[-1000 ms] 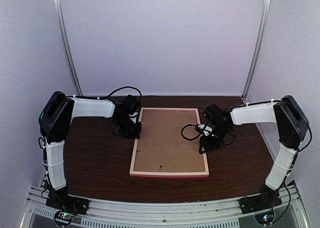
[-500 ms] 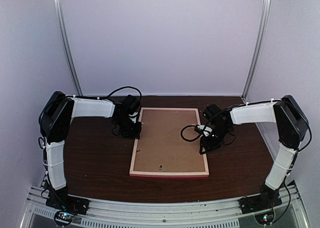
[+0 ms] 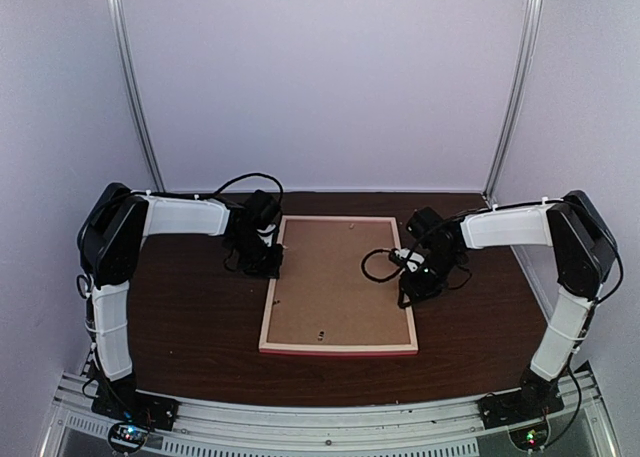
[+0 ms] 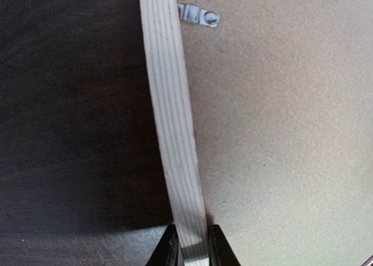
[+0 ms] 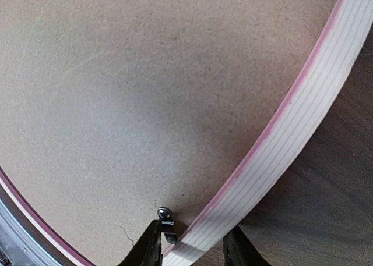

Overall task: Put the photo into the frame
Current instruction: Press the fastener onto the backboard.

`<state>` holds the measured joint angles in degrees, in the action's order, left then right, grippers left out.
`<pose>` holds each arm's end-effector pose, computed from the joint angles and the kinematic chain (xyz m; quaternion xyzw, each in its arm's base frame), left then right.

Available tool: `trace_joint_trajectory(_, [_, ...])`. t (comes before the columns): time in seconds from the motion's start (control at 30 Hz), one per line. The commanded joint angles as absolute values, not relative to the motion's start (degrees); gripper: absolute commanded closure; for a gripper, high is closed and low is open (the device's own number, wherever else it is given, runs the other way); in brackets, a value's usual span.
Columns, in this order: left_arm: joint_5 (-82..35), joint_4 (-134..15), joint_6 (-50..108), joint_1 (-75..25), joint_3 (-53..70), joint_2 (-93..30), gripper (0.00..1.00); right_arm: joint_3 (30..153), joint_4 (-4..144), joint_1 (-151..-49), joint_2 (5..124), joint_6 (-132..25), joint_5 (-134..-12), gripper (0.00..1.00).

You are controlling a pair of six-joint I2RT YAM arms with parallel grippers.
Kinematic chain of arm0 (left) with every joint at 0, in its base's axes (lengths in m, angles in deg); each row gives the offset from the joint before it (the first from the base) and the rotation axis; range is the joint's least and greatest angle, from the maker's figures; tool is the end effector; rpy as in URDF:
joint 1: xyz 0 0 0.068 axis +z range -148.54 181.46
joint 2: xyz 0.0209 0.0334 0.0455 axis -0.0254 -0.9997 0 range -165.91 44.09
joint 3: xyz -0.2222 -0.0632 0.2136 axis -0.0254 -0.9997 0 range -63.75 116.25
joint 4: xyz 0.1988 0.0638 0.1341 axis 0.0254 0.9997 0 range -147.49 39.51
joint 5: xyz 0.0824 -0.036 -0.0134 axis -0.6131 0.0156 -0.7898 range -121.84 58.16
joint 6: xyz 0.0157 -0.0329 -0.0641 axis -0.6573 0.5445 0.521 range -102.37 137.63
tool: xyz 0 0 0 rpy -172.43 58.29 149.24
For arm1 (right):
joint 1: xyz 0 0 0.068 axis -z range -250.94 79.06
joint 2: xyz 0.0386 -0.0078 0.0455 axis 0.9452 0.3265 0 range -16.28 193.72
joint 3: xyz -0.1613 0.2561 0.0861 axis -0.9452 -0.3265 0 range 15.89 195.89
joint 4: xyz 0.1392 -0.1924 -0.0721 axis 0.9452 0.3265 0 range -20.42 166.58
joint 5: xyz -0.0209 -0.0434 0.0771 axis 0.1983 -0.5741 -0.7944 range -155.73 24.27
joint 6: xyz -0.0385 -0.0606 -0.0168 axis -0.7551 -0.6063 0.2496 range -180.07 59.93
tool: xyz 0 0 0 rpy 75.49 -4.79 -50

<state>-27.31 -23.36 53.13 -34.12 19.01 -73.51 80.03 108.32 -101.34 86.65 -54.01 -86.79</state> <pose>0.3506 -0.2567 0.1766 0.0079 0.9824 -0.1377 0.1257 0.2774 0.1883 0.1865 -0.2254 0.9512 0.2059 0.0445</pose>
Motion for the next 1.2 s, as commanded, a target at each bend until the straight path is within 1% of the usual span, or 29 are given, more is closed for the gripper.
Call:
trace_joint_trajectory(0.0, [-26.0, -24.5, 50.6, -34.2, 18.8, -74.6, 0.84, 79.8, 103.9, -100.4, 87.1, -52.3, -90.1, 0.62])
trace_joint_trajectory(0.2, [-25.9, -24.8, 50.6, -34.2, 18.7, -74.6, 0.84, 80.5, 103.7, -99.6, 88.3, -50.1, -89.4, 0.61])
trace_joint_trajectory(0.5, [-25.8, -24.7, 50.5, -34.2, 18.7, -74.6, 0.84, 81.1, 105.9, -99.2, 89.8, -50.0, -86.5, 0.64])
trace_joint_trajectory(0.87, [-26.1, -24.6, 50.4, -34.2, 18.8, -74.5, 0.84, 81.4, 112.8, -98.9, 89.5, -53.0, -85.2, 0.62])
trace_joint_trajectory(1.17, [-26.1, -24.6, 50.4, -34.2, 19.0, -74.5, 0.84, 82.7, 115.0, -98.9, 90.8, -53.7, -85.8, 0.59])
